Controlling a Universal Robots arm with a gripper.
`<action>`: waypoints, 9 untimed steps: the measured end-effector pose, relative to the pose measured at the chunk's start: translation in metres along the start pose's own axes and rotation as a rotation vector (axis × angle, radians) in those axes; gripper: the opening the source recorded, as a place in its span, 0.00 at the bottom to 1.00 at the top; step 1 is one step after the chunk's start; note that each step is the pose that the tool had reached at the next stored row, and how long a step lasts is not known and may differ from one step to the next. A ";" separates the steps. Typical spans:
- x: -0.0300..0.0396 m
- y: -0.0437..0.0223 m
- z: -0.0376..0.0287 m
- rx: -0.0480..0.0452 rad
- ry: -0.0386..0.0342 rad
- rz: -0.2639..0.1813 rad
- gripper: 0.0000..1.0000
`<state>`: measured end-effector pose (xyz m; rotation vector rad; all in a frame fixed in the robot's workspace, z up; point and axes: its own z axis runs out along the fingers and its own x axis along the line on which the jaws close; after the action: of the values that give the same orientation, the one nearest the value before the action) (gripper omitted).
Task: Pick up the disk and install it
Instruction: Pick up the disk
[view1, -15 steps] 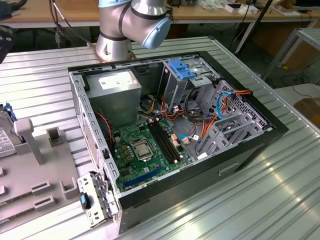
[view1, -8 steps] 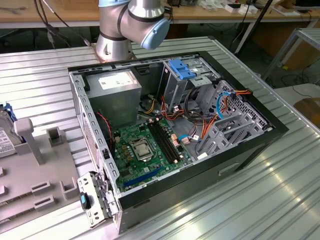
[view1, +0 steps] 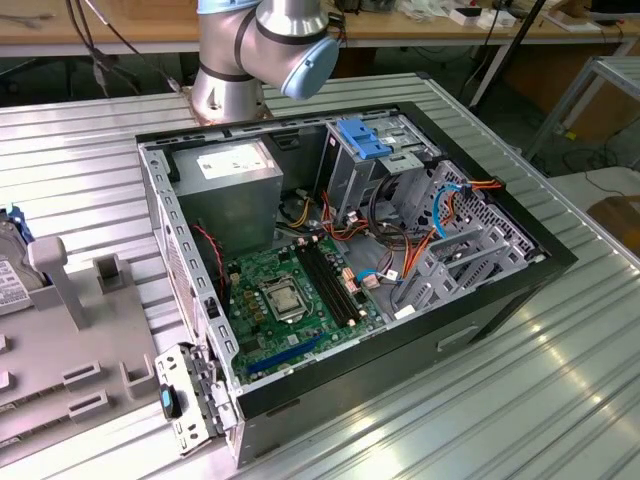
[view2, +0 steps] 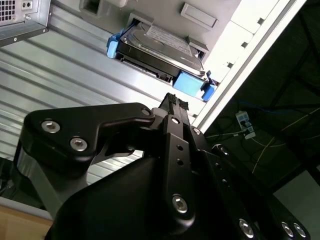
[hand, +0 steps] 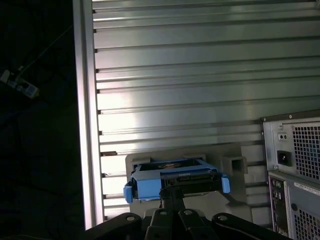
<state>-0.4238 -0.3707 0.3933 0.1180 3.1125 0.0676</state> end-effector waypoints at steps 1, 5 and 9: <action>0.0001 0.0000 0.0000 0.0000 0.0000 0.000 0.11; 0.0002 0.0000 0.0000 0.0000 0.0000 0.000 0.11; 0.0004 0.0000 0.0000 -0.0002 0.0005 -0.011 0.11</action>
<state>-0.4243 -0.3707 0.3933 0.1015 3.1133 0.0678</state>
